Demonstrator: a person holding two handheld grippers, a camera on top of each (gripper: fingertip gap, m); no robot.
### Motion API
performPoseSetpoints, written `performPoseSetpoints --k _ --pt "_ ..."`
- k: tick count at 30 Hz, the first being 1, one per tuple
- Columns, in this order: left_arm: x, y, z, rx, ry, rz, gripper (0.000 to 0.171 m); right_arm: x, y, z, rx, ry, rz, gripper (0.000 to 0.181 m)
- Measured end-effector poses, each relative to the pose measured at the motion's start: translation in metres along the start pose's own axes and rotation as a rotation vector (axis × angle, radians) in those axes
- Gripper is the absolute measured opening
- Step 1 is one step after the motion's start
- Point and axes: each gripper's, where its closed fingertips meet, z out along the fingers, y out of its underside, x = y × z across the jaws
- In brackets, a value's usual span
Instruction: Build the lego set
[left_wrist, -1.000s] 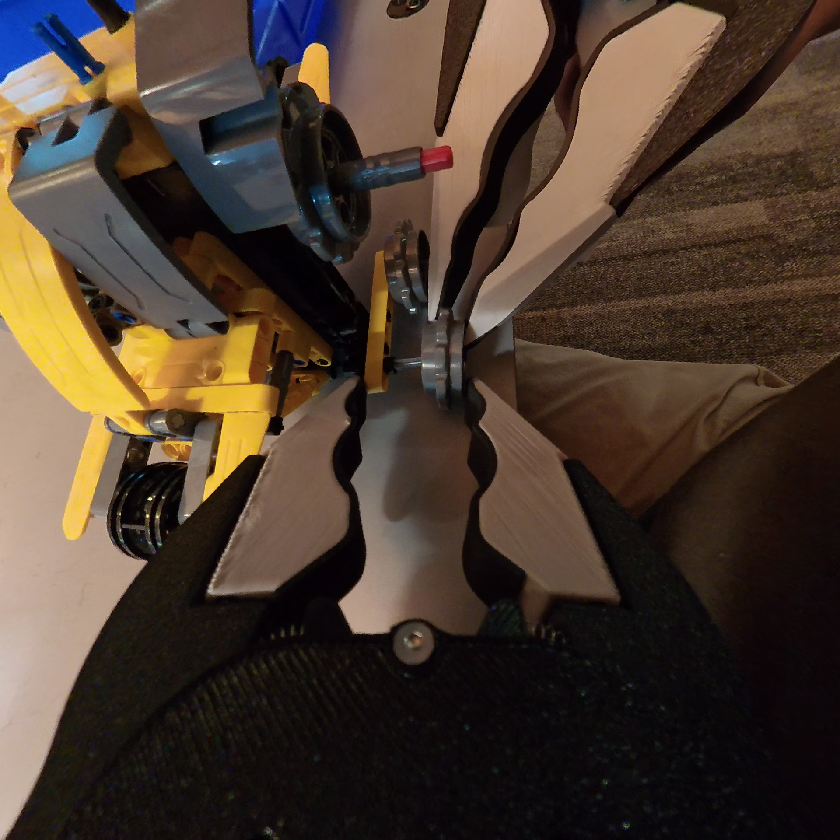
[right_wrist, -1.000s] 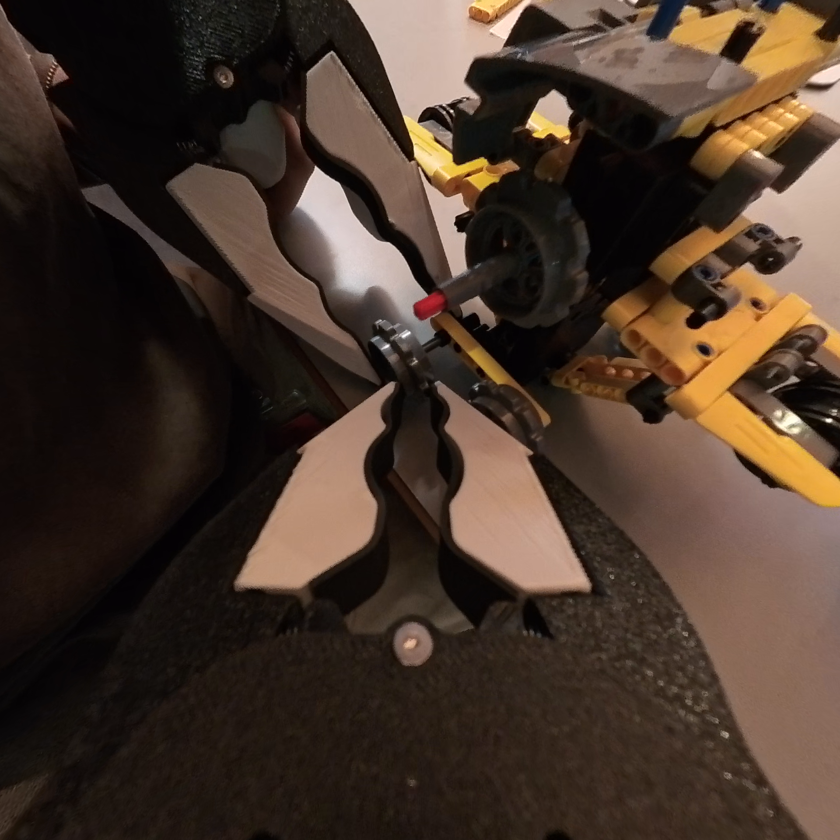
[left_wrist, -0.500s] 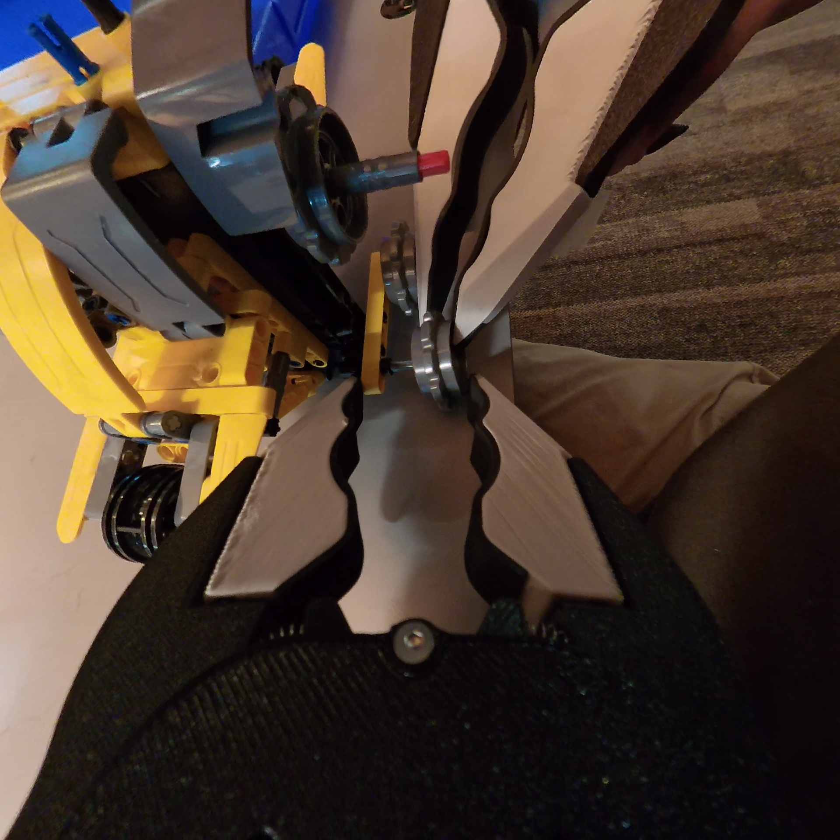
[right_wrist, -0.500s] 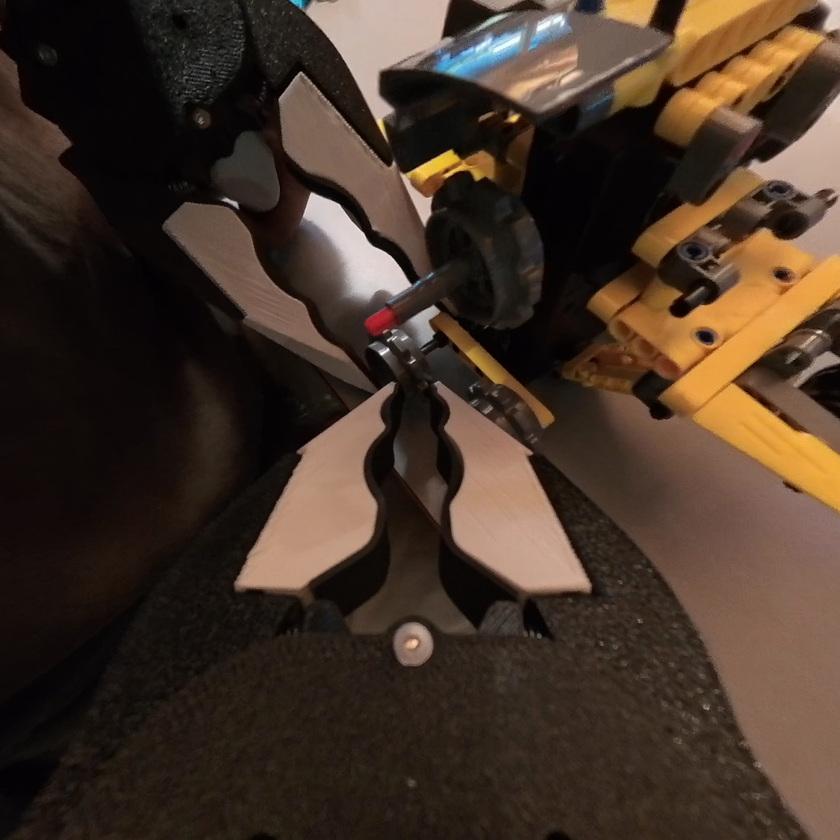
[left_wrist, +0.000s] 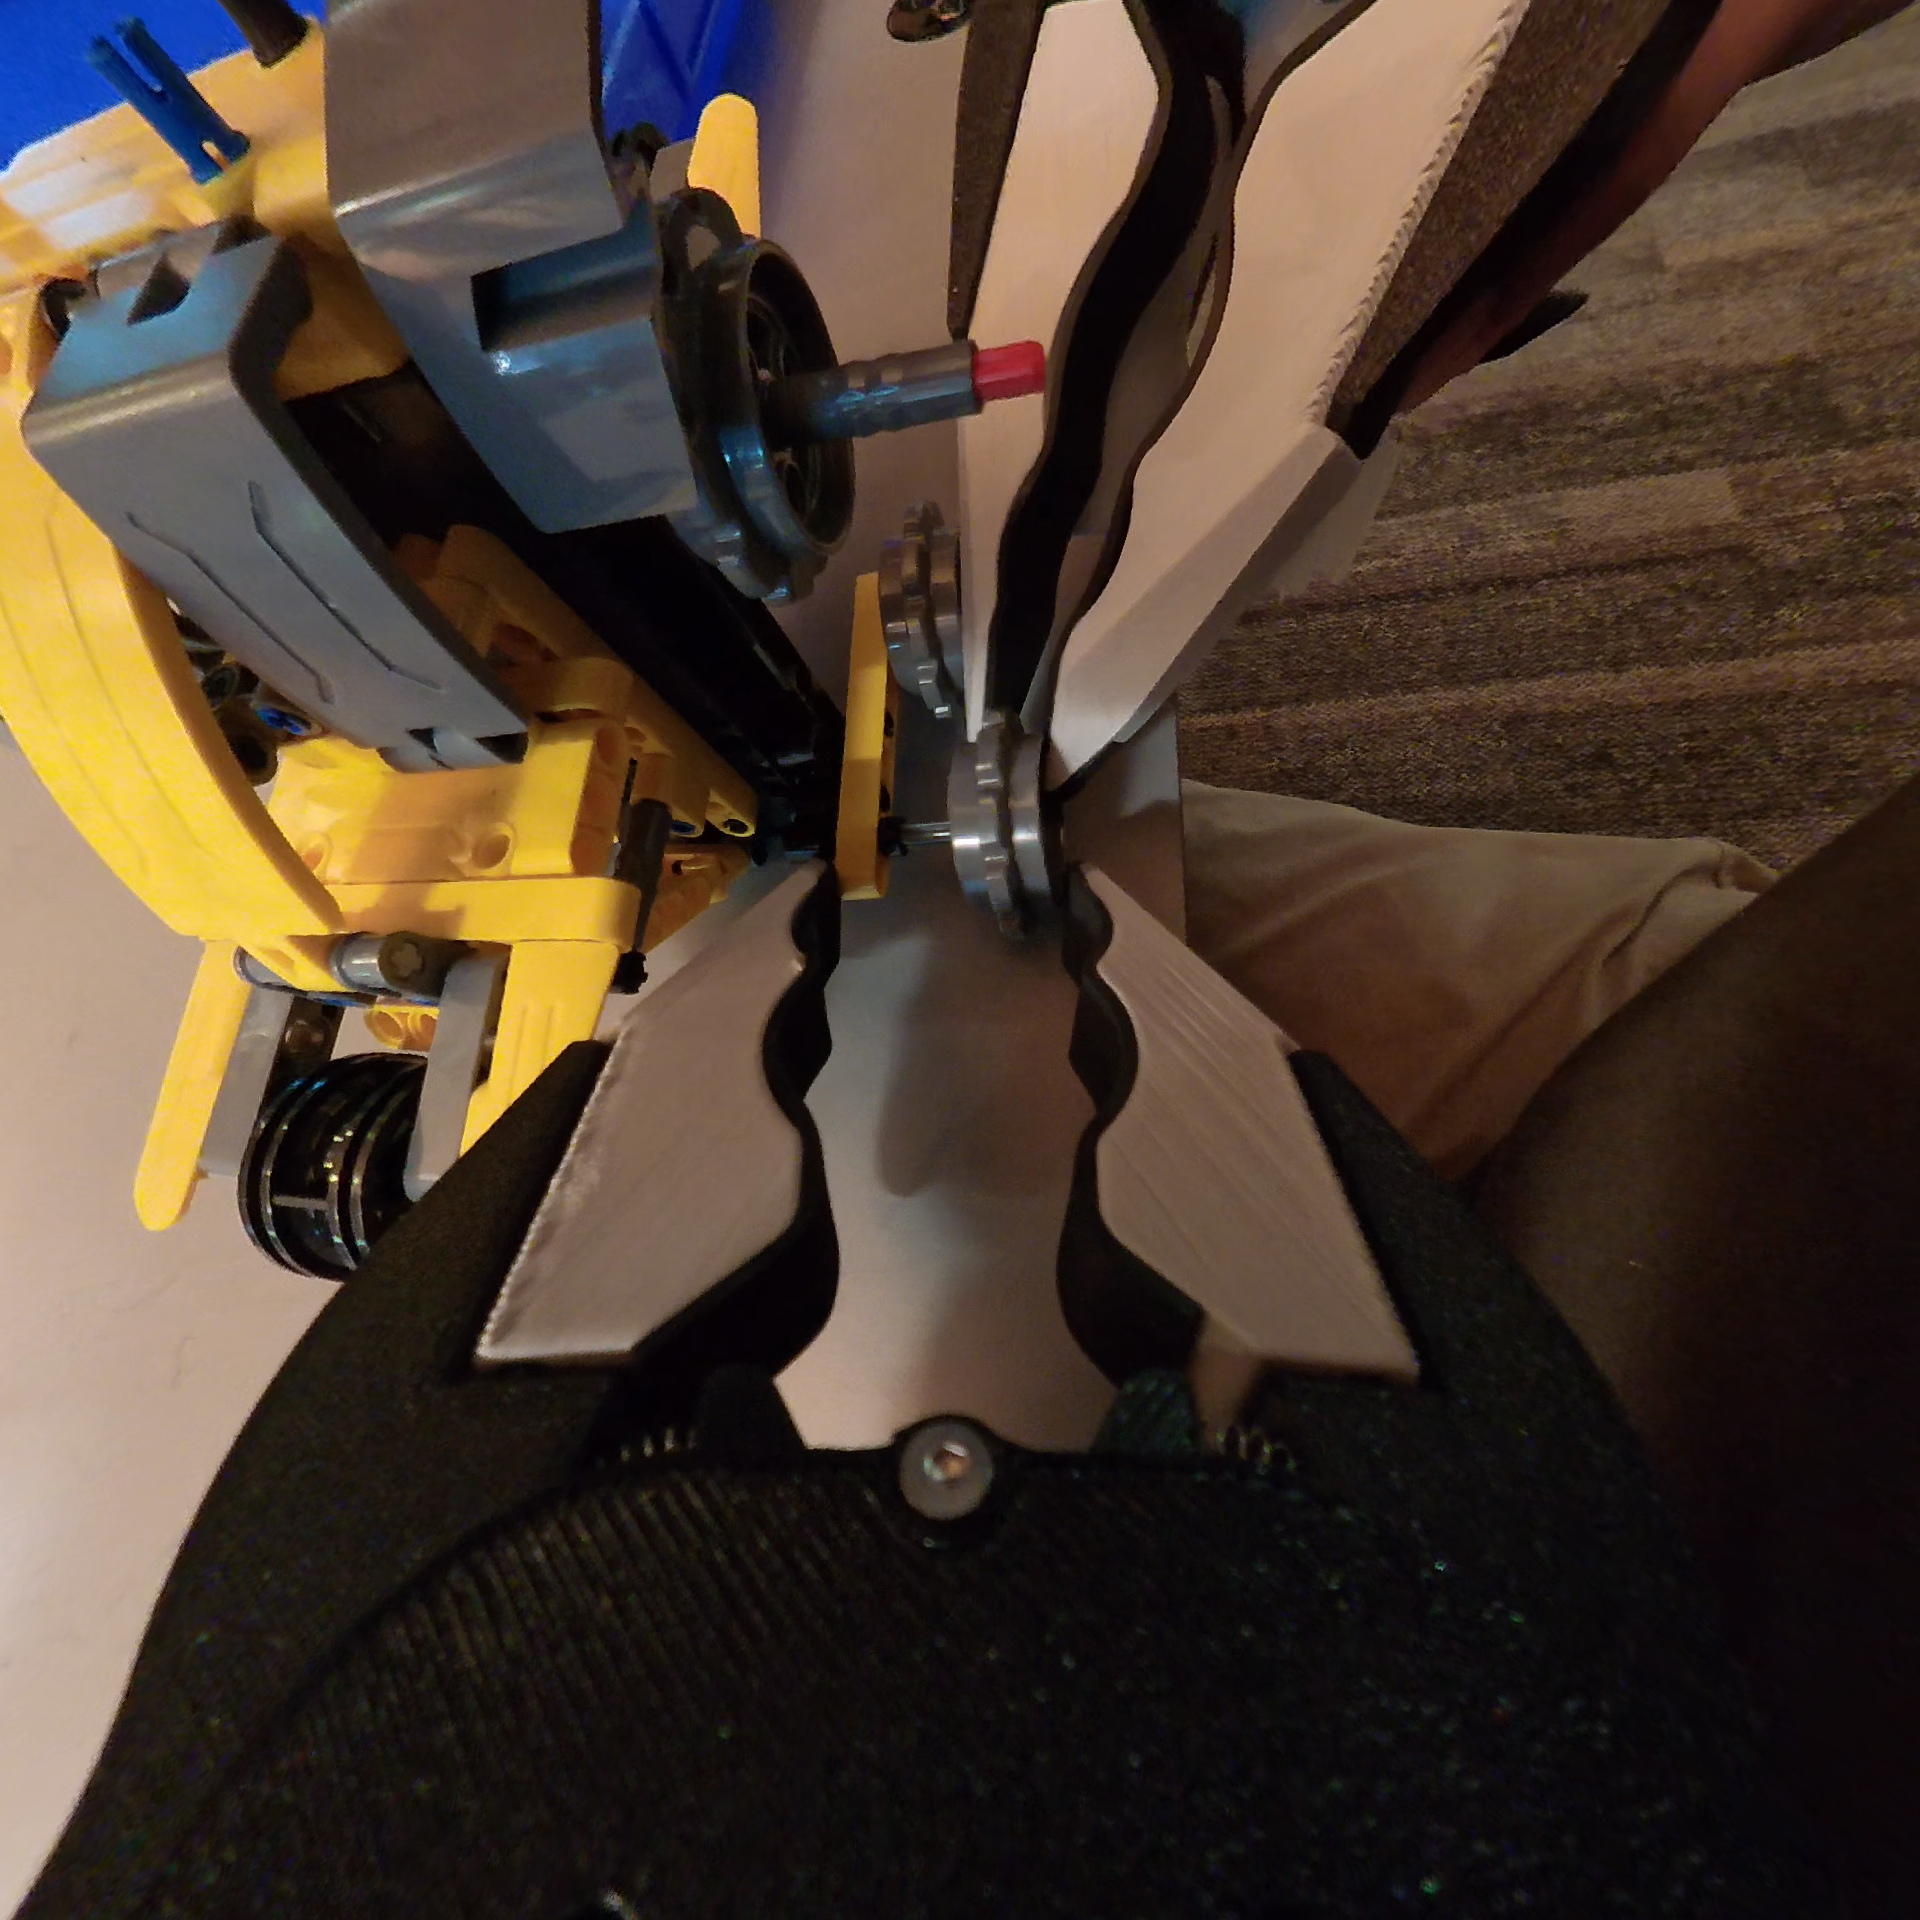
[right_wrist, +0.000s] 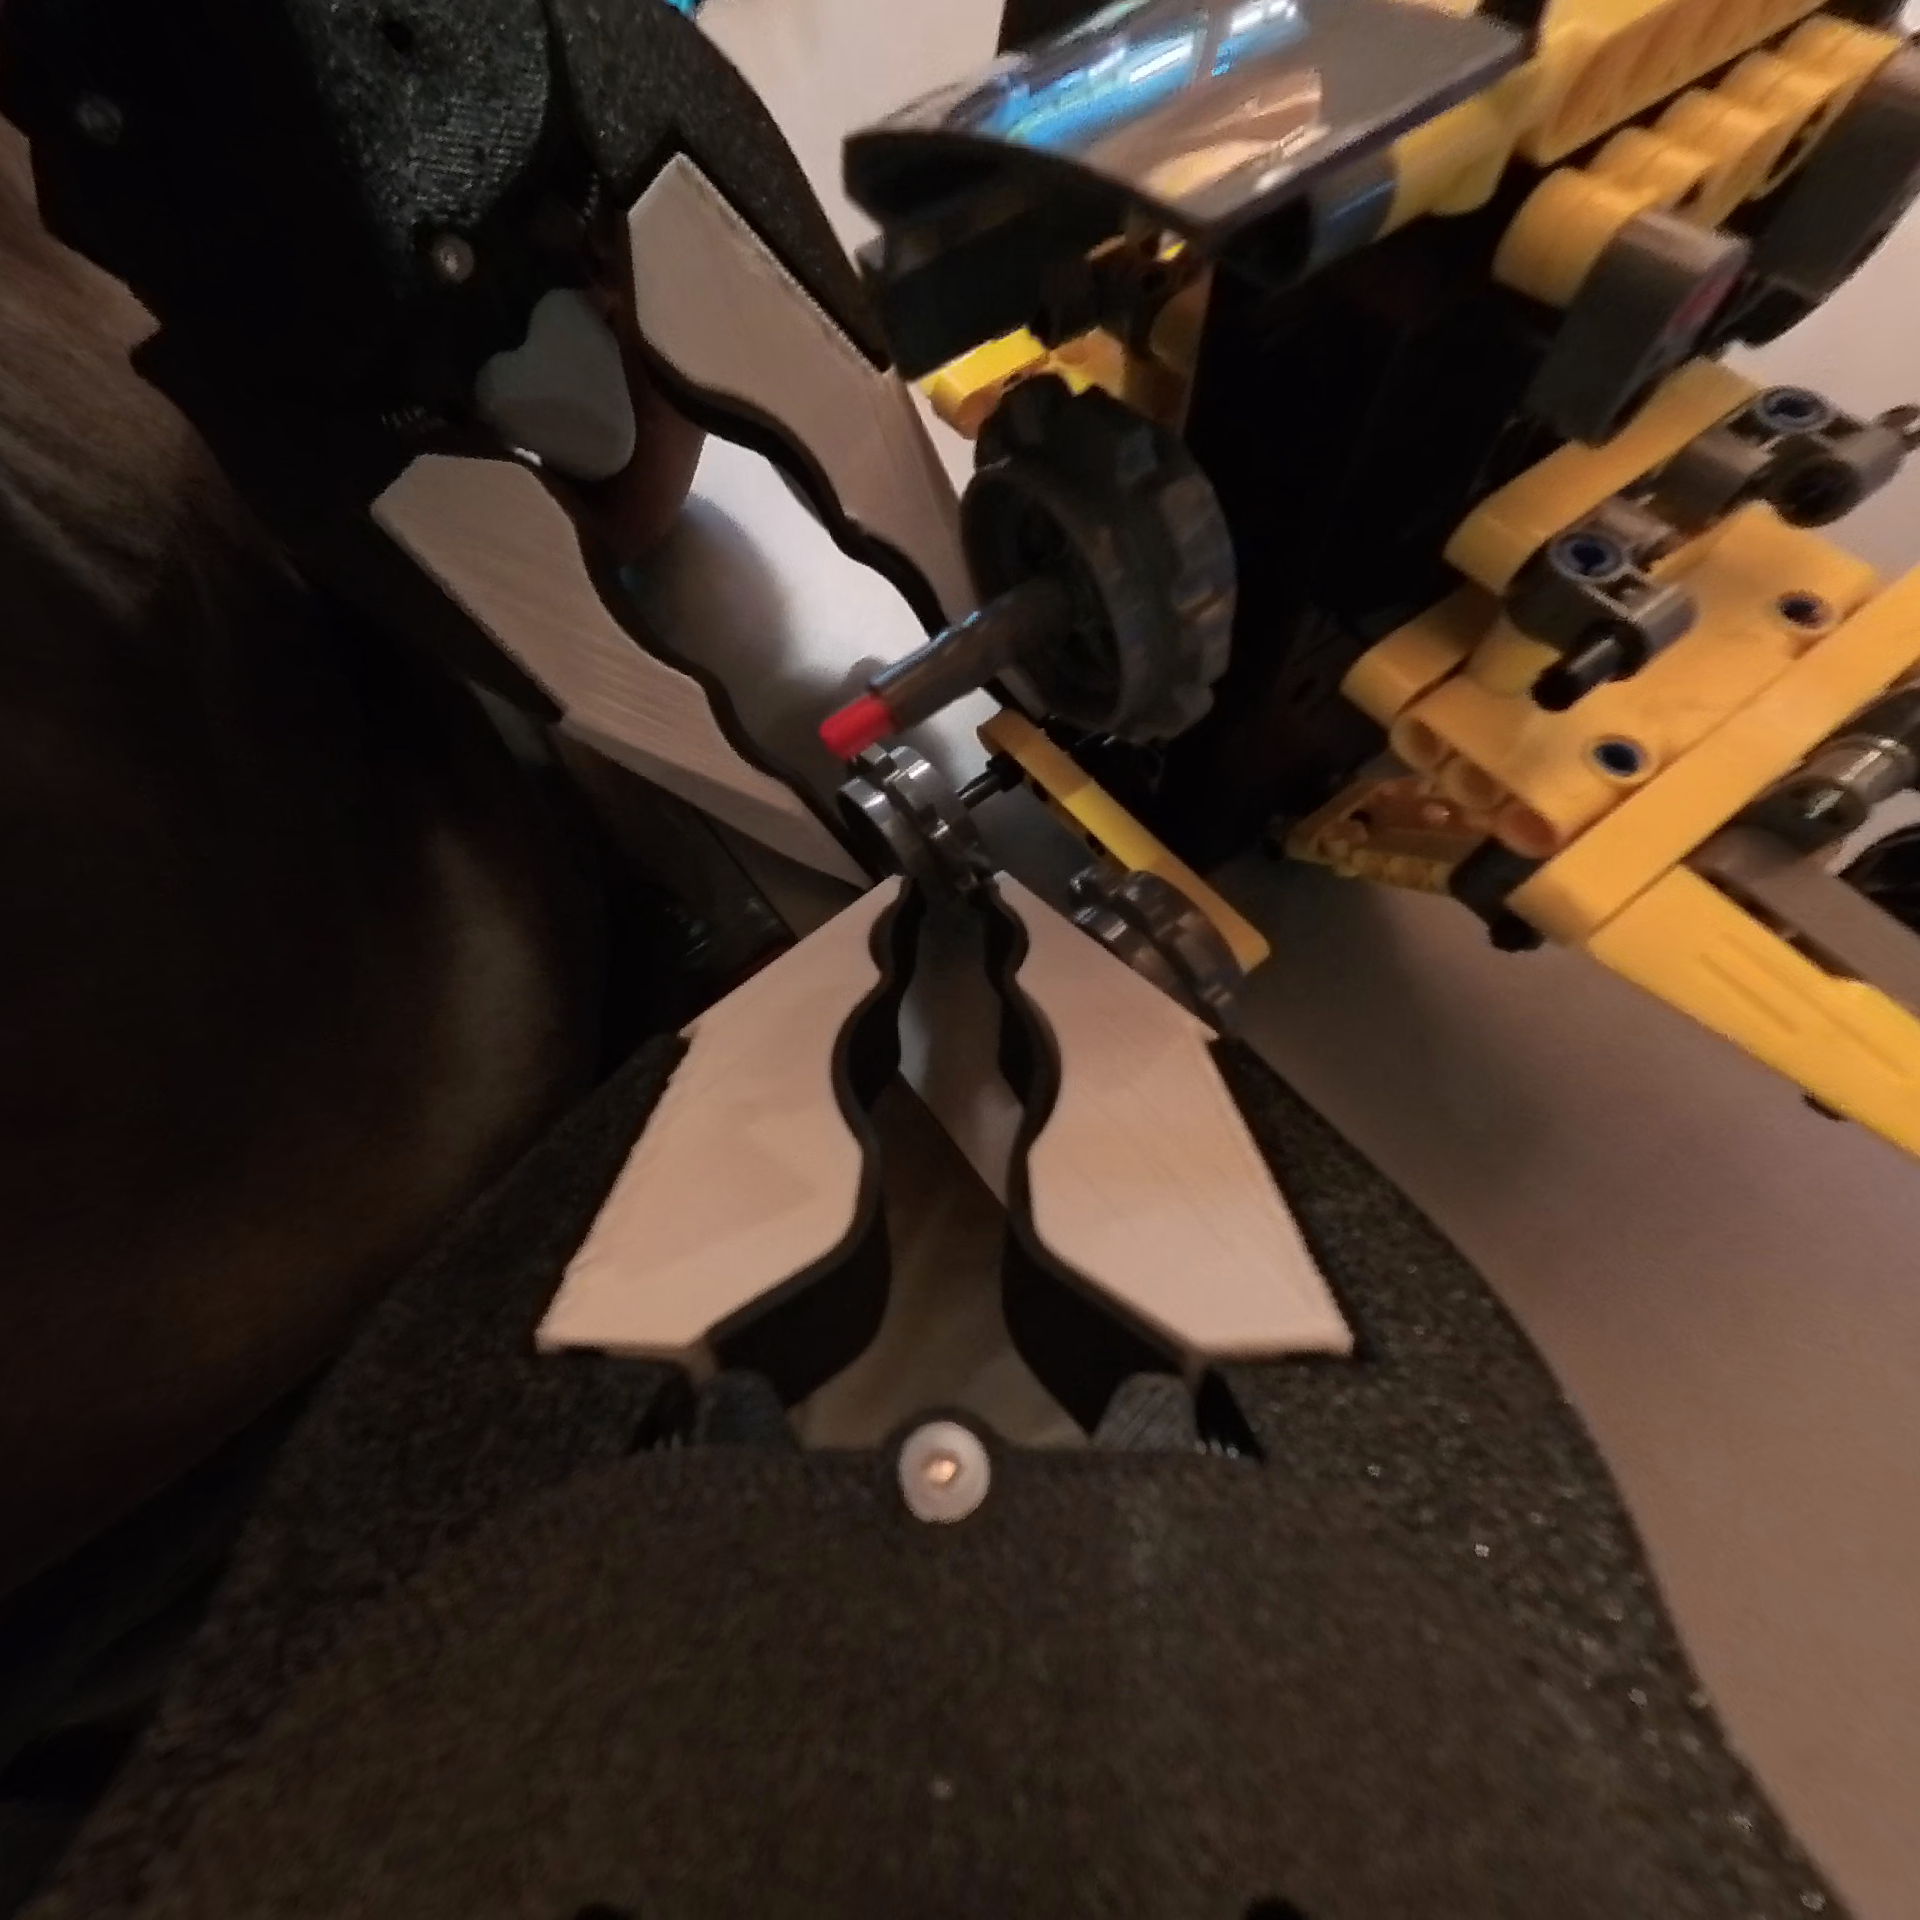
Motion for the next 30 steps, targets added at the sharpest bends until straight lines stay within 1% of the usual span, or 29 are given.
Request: performPoseSetpoints --k 9,18,20,24,30 --pt "-0.001 0.0 0.0 -0.001 -0.009 0.007 0.037 0.003 -0.001 0.001 0.013 0.006 0.035 0.011" --pt "-0.004 0.0 0.0 -0.001 -0.017 -0.008 0.037 0.004 -0.002 0.002 0.055 0.06 0.054 0.013" --pt "-0.004 0.001 0.001 -0.003 -0.023 -0.001 0.038 0.004 -0.002 0.002 0.065 0.082 0.051 0.016" --pt "-0.005 0.001 0.0 0.0 -0.041 0.011 0.04 0.001 0.004 -0.002 0.068 0.129 0.045 0.028" --pt "-0.006 -0.003 -0.003 0.031 -0.034 -0.007 0.04 -0.011 0.005 -0.016 0.127 0.169 0.041 0.029"
